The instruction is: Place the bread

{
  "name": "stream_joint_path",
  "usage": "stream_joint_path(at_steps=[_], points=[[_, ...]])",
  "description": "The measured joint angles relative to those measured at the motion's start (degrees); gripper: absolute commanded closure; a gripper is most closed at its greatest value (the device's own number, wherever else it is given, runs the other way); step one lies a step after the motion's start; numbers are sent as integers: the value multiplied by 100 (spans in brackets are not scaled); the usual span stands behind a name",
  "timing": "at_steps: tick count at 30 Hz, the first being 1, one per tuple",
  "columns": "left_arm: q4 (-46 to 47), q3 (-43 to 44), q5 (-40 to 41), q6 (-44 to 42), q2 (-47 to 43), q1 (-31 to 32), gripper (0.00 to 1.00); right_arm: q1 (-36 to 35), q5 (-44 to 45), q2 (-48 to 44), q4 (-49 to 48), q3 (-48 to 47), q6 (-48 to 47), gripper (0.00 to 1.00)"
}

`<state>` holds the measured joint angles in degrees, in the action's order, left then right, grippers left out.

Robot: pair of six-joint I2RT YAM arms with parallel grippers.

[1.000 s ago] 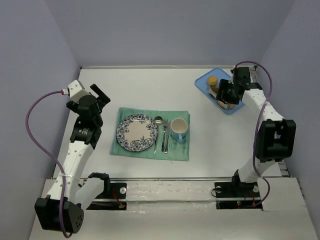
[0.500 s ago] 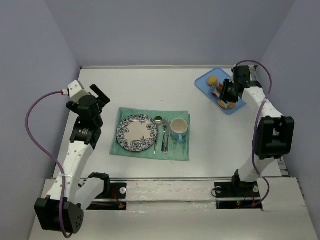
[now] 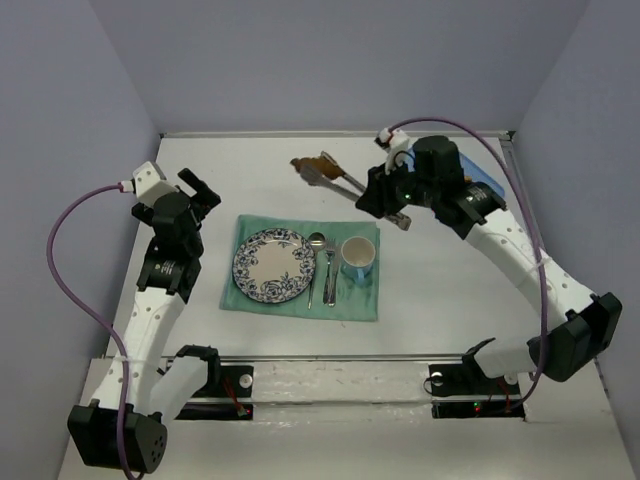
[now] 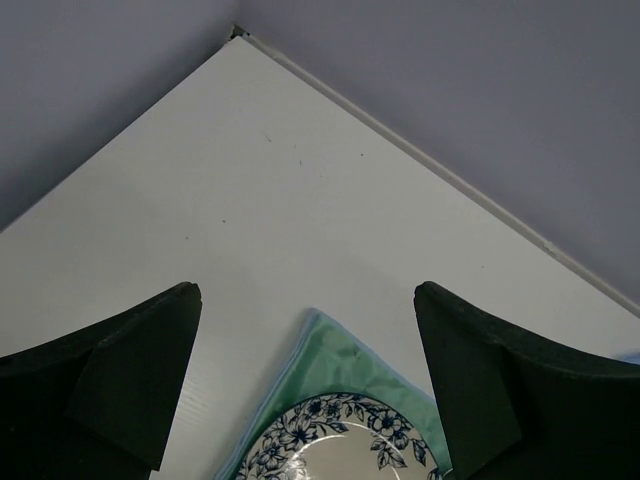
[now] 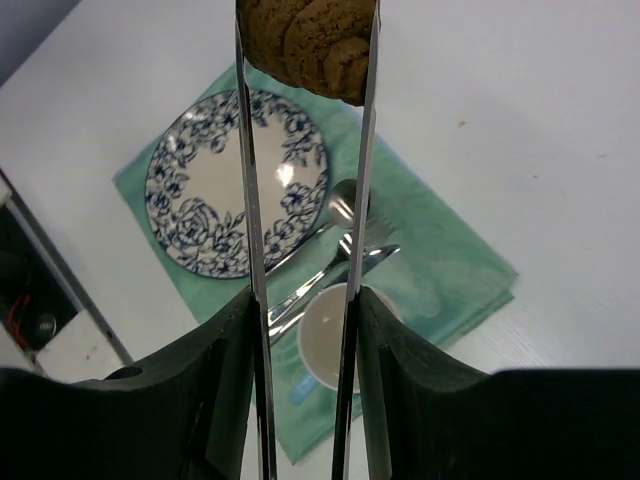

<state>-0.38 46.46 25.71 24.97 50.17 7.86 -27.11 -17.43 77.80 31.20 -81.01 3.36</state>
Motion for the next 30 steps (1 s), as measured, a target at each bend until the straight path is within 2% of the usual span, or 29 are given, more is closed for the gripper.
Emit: stream_joint_path(at_steps=[3, 7, 11, 12, 14, 15, 18, 21, 27, 30], points=[[-4, 0, -44, 68, -11, 0, 1, -907, -92, 275, -85, 109, -264, 76], [-24, 0, -129, 136, -24, 0, 1, -1528, -208, 885, -138, 111, -461, 75], [-57, -20, -197, 195, -109, 0, 1, -1928, -131, 1593, -153, 111, -568, 67], [-57, -33, -199, 208, -136, 0, 1, -2006, -105, 1751, -127, 111, -597, 62], [-63, -94, -199, 236, -221, 0, 1, -2094, -90, 1904, -74, 111, -627, 57], [-76, -114, -199, 249, -247, 0, 1, -2118, -85, 1941, -52, 111, -638, 51], [-81, -153, -197, 264, -280, 0, 1, -2175, -74, 1978, 15, 111, -664, 39], [-85, -179, -197, 278, -280, 0, 1, -2177, -52, 1978, 24, 111, -680, 34], [-85, -181, -192, 280, -280, 0, 1, -2177, -24, 1978, 35, 103, -664, 33], [-83, -181, -177, 280, -280, 0, 1, -2177, 9, 1976, 52, 68, -682, 39]])
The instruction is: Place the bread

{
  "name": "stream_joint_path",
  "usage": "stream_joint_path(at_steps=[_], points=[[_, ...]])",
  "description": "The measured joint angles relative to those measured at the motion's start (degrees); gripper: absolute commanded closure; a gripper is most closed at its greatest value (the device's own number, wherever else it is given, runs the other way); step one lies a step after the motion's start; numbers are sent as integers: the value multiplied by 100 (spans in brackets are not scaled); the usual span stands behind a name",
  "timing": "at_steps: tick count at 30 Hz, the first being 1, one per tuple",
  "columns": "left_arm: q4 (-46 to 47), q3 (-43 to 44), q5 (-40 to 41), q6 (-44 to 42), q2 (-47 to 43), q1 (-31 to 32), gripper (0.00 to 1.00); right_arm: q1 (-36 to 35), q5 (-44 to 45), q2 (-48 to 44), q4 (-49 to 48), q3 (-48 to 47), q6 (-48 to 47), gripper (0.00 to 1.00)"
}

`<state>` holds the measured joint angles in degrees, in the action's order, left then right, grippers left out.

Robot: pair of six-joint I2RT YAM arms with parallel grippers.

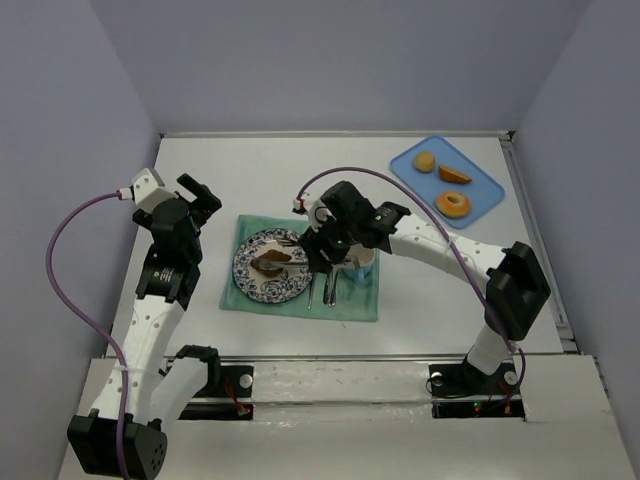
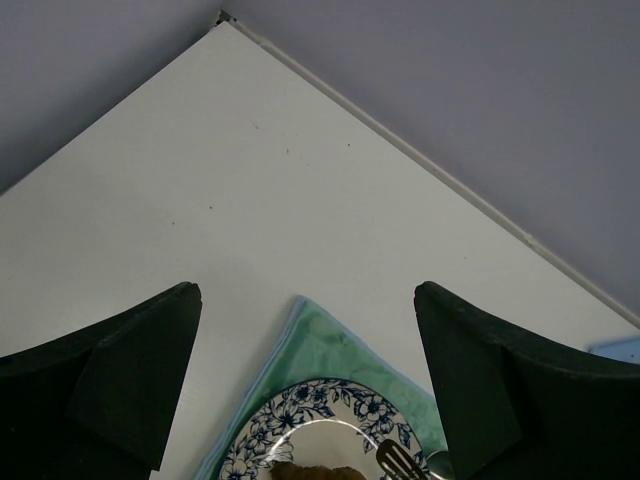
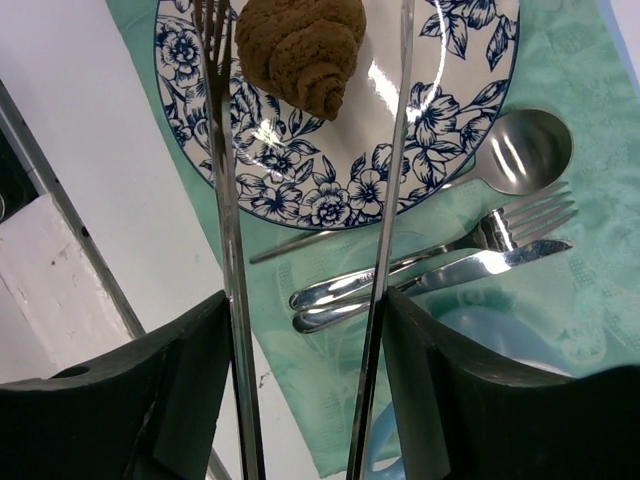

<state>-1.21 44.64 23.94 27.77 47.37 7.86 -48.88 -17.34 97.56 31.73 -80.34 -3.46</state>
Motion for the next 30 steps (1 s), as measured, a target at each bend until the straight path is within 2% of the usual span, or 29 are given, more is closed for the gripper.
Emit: stream_joint_path(at_steps=[5, 9, 12, 15, 19, 24, 30], points=[[0, -2, 26, 0, -22, 0, 1, 0, 284, 0, 127, -273, 37, 45], [0, -2, 72, 17, -52, 0, 1, 9, 730, -15, 168, -839, 98, 46], [0, -2, 103, 20, -52, 0, 1, 151, 925, -103, 116, -1178, 164, 52], [0, -2, 157, 22, -52, 0, 1, 562, 922, -197, 85, -1390, 195, 52], [2, -2, 186, 61, -39, 0, 1, 1502, 828, -109, 50, -1631, 146, 51], [7, -4, 227, 96, 98, 0, 1, 2664, 704, 824, -85, -2221, -50, 51], [2, -4, 192, 107, 354, 0, 1, 3261, 570, 2627, -157, -2964, -323, 43]])
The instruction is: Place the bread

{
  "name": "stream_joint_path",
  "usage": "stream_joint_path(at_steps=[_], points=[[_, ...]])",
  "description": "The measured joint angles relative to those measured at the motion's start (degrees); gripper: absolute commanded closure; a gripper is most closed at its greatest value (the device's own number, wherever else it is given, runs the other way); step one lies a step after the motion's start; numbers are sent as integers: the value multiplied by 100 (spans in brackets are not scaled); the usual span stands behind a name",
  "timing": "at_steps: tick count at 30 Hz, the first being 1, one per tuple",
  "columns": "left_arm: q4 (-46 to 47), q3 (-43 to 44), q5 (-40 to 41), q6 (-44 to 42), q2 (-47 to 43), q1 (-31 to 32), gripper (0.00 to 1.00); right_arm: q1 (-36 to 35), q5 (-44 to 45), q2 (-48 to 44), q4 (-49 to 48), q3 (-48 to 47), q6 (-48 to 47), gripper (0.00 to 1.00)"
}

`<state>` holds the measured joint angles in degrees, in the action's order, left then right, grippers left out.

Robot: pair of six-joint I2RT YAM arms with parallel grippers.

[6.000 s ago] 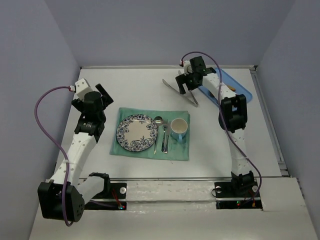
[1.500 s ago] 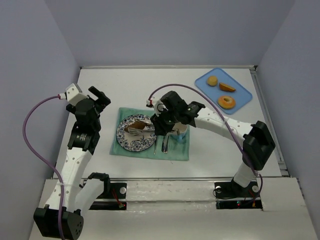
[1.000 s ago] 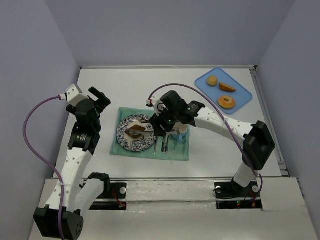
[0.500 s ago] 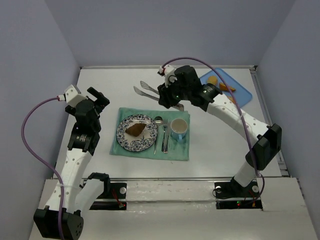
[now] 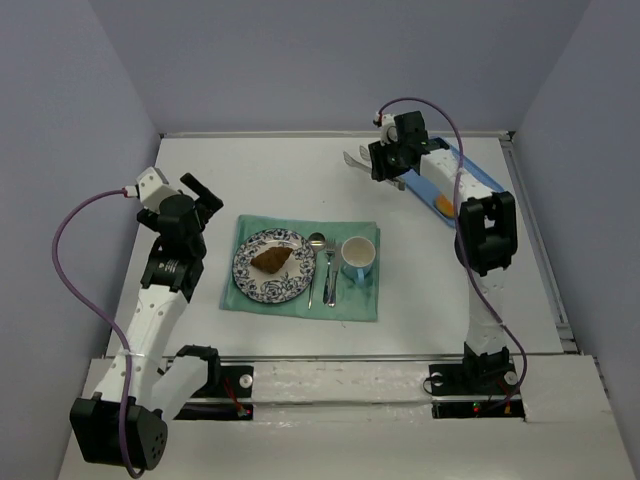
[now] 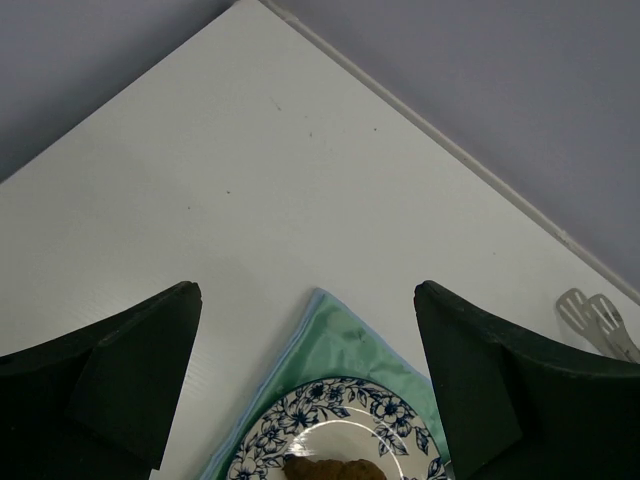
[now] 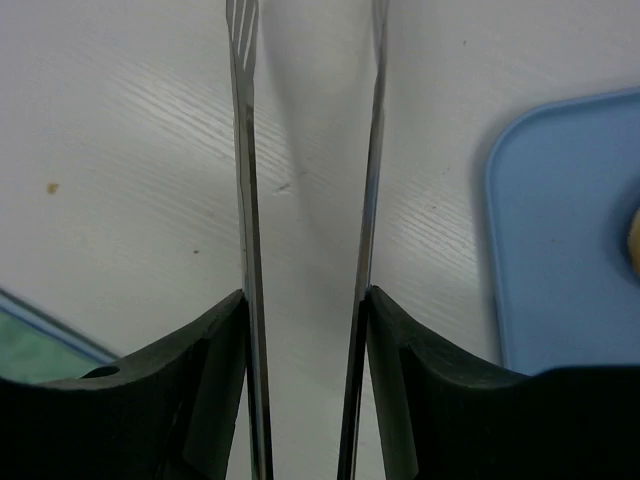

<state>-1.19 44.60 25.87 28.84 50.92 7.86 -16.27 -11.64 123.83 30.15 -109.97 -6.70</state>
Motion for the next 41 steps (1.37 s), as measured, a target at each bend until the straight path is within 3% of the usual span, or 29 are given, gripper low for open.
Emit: stream_joint_path(at_steps=[4, 8, 12, 17, 24, 27, 29, 35, 38, 41], points=[[2, 0, -24, 0, 127, 0, 1, 129, 44, 787, 37, -122, -90, 36], [2, 2, -39, 0, 208, 0, 1, 120, 103, 944, 155, -76, -127, 29], [2, 2, -63, 22, 256, 0, 1, 120, 160, 850, 107, -17, -136, 0], [2, 2, -149, 68, 262, 0, 1, 120, 184, 358, 133, 262, -127, 0], [-85, 2, -234, 236, 184, 0, 1, 120, 885, -1834, -114, 1220, 468, 0], [-142, -4, -306, 308, 42, 0, 1, 120, 1554, -3580, -623, 2597, 1222, 0], [-149, -17, -337, 332, -59, 0, 1, 120, 1727, -4227, -835, 3101, 1467, 0], [-118, -256, -389, 479, -319, 0, 1, 120, 1749, -7121, -2387, 6638, 2315, 0], [-127, -442, -439, 529, -400, 0, 1, 120, 1543, -7707, -2579, 7510, 2538, 0], [-149, -533, -476, 564, -422, 0, 1, 120, 1403, -8039, -2691, 7720, 2616, 0]])
